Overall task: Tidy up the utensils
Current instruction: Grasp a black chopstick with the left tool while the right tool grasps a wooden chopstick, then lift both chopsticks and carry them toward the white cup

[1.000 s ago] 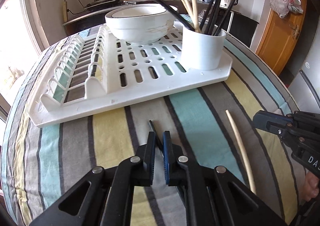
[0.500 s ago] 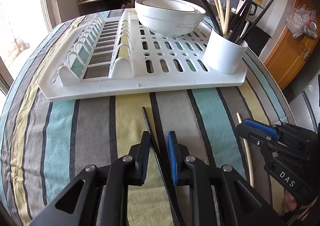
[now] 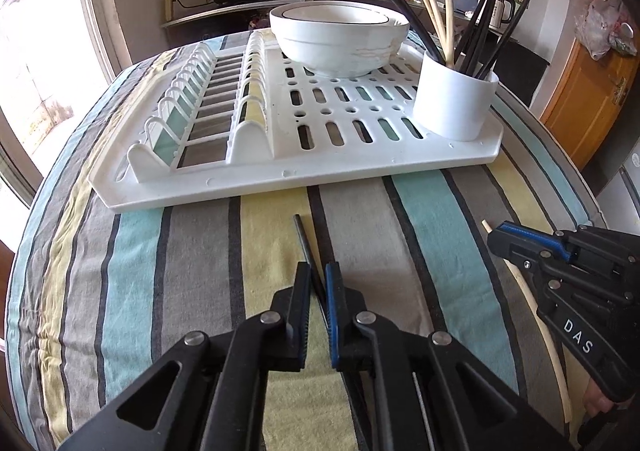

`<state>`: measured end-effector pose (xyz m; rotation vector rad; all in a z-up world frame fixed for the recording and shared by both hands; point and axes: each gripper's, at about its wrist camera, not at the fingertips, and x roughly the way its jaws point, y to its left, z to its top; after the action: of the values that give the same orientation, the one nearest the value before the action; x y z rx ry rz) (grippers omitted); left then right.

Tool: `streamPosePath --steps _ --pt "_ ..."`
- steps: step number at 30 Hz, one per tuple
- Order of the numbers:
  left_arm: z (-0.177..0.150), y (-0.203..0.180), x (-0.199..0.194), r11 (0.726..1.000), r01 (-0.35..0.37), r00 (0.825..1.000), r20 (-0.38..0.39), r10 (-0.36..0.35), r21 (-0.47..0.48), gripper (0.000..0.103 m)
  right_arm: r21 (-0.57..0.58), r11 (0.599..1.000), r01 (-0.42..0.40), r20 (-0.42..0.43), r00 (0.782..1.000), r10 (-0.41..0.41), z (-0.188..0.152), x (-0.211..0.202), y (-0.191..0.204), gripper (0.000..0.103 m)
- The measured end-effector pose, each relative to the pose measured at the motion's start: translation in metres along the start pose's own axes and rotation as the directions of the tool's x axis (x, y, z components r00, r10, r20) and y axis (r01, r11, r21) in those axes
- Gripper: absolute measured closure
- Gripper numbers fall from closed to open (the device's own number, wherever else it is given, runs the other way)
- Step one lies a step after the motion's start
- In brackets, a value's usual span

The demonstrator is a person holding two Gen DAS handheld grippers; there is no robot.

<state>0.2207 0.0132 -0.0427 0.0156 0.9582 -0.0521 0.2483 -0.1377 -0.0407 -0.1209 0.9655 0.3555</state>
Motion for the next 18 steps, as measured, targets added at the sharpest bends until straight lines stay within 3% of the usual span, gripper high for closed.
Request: streamPosePath --steps 11,18 --pt "0.002 0.008 -0.001 0.998 0.063 0.998 -0.010 -0.063 -0.029 0.097 0.010 0.996 -0.090 0.058 0.994 0.089 0.006 -0.023 -0.012 0.099" --pt "0.010 0.008 -0.026 0.995 0.097 0.994 0.046 -0.096 -0.024 0.097 0.017 0.993 -0.119 0.147 0.982 0.115 0.012 -0.059 -0.018 0.099"
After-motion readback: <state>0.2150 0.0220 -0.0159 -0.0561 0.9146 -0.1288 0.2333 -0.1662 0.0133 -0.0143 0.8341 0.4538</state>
